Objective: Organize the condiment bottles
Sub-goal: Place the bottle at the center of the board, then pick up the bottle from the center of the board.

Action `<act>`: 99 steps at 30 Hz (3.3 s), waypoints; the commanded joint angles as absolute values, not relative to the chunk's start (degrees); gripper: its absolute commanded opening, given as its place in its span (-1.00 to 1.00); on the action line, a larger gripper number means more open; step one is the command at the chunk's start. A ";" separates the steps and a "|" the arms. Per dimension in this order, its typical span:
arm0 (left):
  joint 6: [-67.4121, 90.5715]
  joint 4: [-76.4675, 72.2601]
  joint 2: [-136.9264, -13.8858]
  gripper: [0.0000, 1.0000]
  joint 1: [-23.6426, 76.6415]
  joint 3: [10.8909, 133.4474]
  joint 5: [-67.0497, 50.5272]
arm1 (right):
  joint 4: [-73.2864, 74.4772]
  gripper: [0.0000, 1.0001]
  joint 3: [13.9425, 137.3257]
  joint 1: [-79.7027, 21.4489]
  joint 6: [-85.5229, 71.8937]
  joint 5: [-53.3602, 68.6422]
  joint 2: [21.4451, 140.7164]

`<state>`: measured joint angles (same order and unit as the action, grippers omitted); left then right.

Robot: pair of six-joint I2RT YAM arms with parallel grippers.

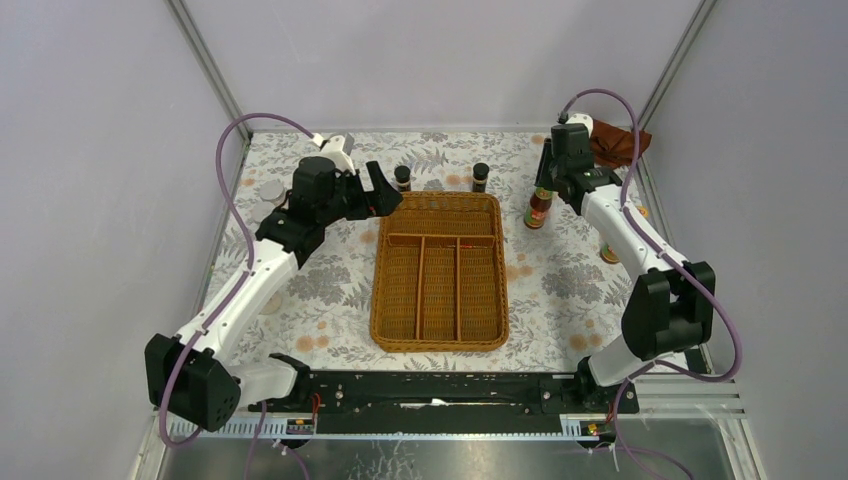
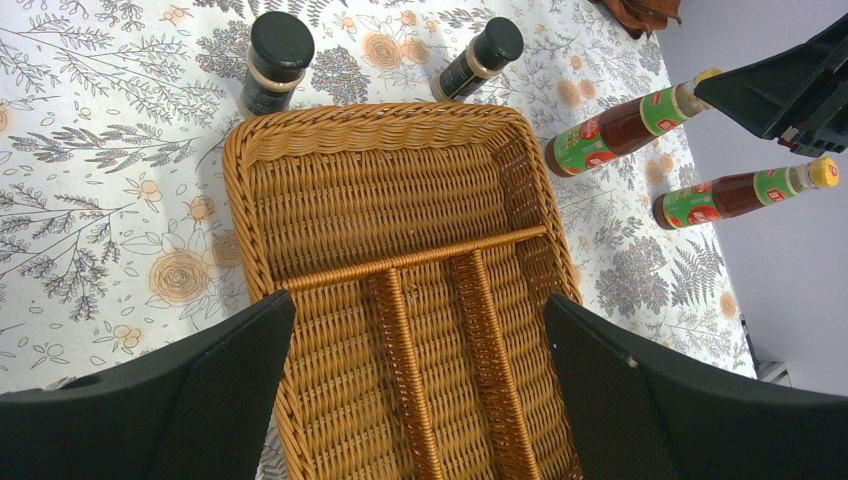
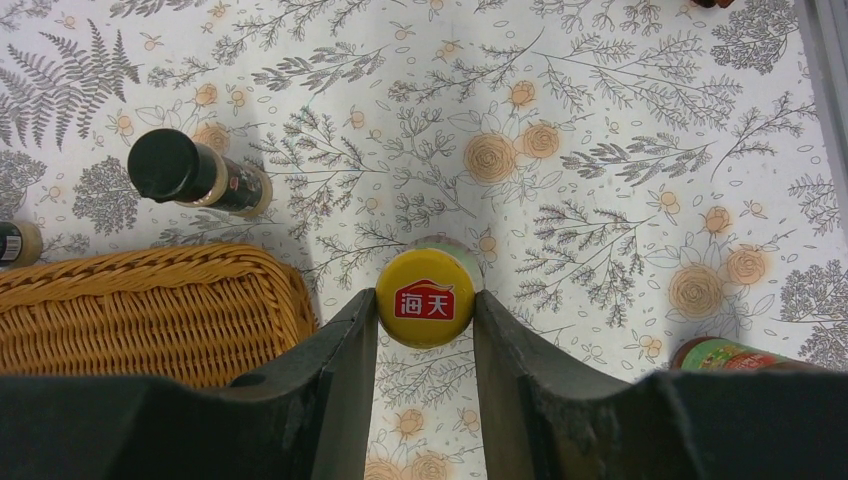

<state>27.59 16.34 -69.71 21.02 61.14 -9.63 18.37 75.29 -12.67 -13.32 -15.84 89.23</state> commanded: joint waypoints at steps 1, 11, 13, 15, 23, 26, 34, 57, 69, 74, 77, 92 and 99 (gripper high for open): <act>26.46 16.25 -70.62 0.96 21.36 61.90 -8.48 | 10.14 -1.00 76.98 -11.97 -13.49 -15.46 88.89; 26.45 15.45 -72.44 0.96 21.31 62.44 -8.44 | 11.29 -1.00 77.48 -11.78 -13.18 -15.48 90.07; 26.46 15.26 -72.64 0.96 21.36 62.56 -8.58 | 11.98 -1.00 77.48 -11.76 -13.18 -15.34 89.99; 26.53 15.13 -72.97 0.96 21.35 62.72 -8.62 | 12.90 -0.95 77.33 -11.75 -13.18 -15.21 89.68; 26.89 14.20 -74.30 0.96 21.35 63.29 -9.48 | 14.07 -0.56 75.75 -11.78 -13.57 -14.73 88.45; 26.98 14.11 -74.63 0.96 21.36 63.54 -9.75 | 14.19 -0.40 75.59 -11.78 -13.64 -14.70 88.31; 27.01 13.73 -75.10 0.96 21.36 63.49 -10.02 | 14.66 0.12 76.65 -11.78 -13.45 -14.71 89.02; 27.37 13.81 -76.16 0.96 21.36 66.74 -10.16 | 24.69 0.26 92.79 -14.29 -5.11 -13.57 89.32; 27.62 14.22 -76.11 0.96 21.31 67.27 -9.03 | 31.95 0.25 109.56 -18.86 -2.61 -4.36 102.96; 27.42 14.72 -76.28 0.96 21.35 67.17 -8.46 | 31.18 0.26 110.42 -19.77 -3.08 -1.74 108.08; 27.34 14.82 -76.53 0.96 21.36 67.24 -8.27 | 30.47 0.26 110.88 -19.86 -3.49 -0.54 110.64; 27.33 14.85 -78.16 0.96 21.35 67.41 -7.80 | 31.10 0.31 113.28 -20.51 -4.56 4.21 118.51; 27.25 14.90 -78.09 0.96 21.34 67.07 -7.61 | 31.59 0.34 114.93 -20.87 -4.68 4.59 121.43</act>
